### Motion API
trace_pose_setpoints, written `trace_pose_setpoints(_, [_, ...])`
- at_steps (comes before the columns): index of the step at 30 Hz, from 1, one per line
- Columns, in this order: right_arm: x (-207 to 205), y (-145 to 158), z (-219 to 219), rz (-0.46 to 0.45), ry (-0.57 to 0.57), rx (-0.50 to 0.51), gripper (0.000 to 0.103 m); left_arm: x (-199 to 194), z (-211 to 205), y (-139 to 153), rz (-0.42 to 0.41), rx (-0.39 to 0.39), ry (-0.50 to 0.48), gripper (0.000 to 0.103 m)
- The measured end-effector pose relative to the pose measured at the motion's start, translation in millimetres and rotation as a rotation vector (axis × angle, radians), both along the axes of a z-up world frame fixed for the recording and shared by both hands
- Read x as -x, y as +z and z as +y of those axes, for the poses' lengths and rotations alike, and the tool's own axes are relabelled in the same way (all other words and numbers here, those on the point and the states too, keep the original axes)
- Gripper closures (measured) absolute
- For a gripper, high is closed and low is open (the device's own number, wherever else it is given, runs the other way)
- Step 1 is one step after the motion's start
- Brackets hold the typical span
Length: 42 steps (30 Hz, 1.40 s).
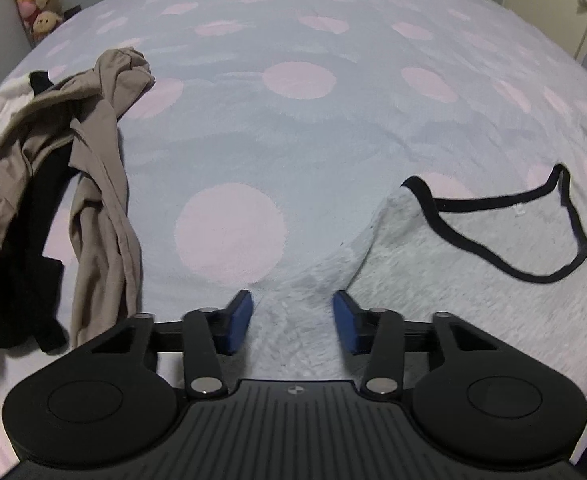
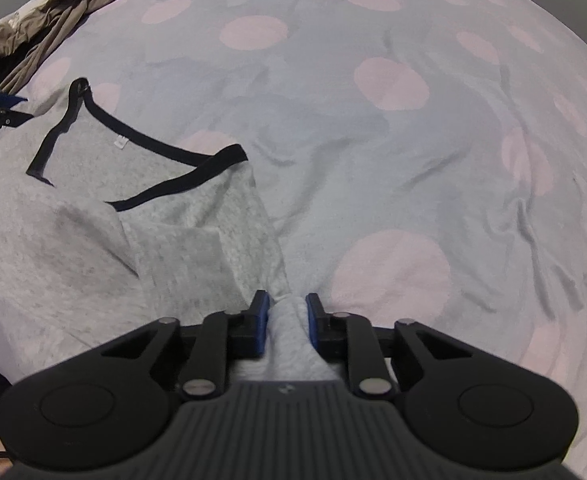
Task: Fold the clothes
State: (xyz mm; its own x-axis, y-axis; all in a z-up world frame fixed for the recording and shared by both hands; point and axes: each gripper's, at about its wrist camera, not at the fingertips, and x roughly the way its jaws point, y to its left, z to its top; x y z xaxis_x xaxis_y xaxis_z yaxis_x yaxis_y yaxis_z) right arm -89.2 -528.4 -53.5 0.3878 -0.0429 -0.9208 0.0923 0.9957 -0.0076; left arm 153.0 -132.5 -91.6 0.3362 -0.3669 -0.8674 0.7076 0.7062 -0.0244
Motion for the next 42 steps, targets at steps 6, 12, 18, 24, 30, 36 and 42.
trace_pose_setpoints(6, [9.1,15.2,3.4,-0.085,-0.047,0.050,0.097,6.7,9.6,14.8,-0.008,0.084,0.103,0.097])
trace_pose_setpoints(12, [33.4,55.5,9.2,-0.267,-0.125,0.113,0.097,24.2,25.2,62.7,-0.135,0.166,0.167,0.097])
trace_pose_setpoints(18, [65.9,94.3,26.1,-0.405,-0.154,0.177,0.098,52.2,43.2,114.5,-0.246,0.240,0.192,0.097])
trace_pose_setpoints(24, [94.1,149.0,44.8,-0.621,-0.190,0.306,0.098,78.3,57.7,171.7,-0.379,0.368,0.223,0.098])
trace_pose_setpoints(30, [125.1,224.5,64.9,-0.862,-0.231,0.451,0.098,106.5,67.1,252.8,-0.543,0.542,0.220,0.098])
trace_pose_setpoints(36, [159.3,300.1,83.9,-1.089,-0.279,0.577,0.098,145.3,86.5,333.6,-0.709,0.741,0.214,0.098])
trace_pose_setpoints(42, [203.1,346.5,116.6,-1.242,-0.299,0.657,0.098,189.3,113.7,381.1,-0.846,0.882,0.186,0.098])
